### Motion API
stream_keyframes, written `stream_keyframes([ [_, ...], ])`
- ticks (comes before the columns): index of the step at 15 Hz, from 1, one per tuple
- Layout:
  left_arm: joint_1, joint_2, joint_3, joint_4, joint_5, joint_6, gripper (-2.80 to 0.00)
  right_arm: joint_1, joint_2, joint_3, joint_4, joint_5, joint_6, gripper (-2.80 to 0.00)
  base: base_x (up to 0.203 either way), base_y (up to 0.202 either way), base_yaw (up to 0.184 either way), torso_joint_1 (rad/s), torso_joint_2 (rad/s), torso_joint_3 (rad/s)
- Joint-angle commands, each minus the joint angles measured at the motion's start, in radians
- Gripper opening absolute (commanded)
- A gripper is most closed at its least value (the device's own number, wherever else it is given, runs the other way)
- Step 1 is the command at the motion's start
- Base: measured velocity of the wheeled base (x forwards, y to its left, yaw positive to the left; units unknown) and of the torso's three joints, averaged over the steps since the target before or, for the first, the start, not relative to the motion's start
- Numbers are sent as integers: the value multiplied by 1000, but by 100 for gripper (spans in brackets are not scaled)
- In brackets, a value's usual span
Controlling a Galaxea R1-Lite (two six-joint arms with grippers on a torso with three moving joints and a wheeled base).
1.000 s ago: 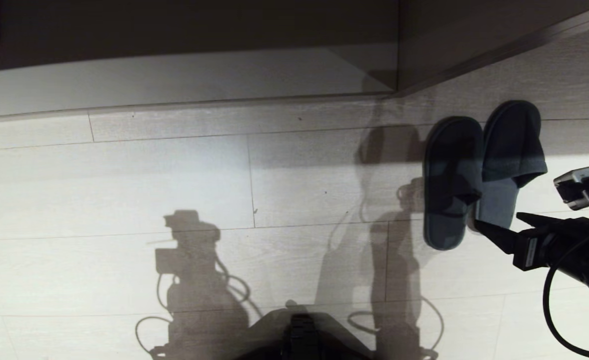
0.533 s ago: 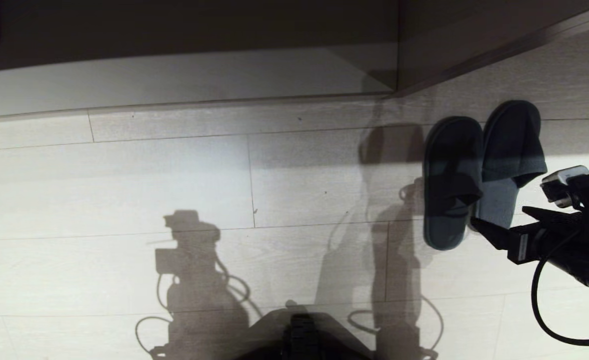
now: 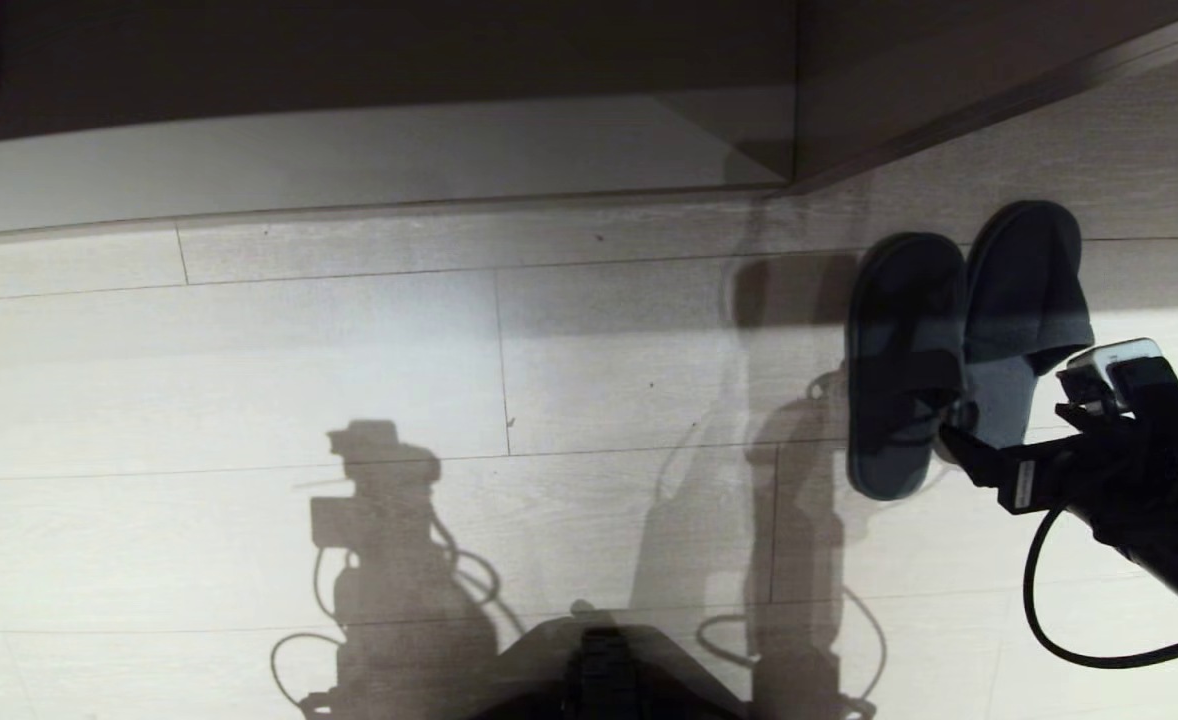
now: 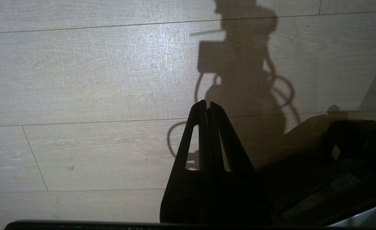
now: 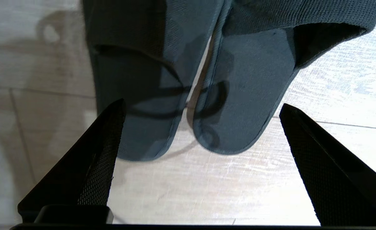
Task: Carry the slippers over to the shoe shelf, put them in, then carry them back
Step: Pick up the slippers on the floor
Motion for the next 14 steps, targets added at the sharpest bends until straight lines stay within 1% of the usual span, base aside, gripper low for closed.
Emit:
stream_keyframes([
  [1,0,0,0,-1,0,0,-280,-1,118,4,-136,-36,13,0,0,0,0,0,0,0],
  [2,2,0,0,0,0,0,-280,-1,148,1,-217,-48,19,0,0,0,0,0,0,0],
  [4,2,0,0,0,0,0,-280,-1,186,-32,-290,-55,22,0,0,0,0,0,0,0],
  [14,0,0,0,0,0,0,-280,0,267,-164,-332,-61,45,0,0,0,0,0,0,0],
])
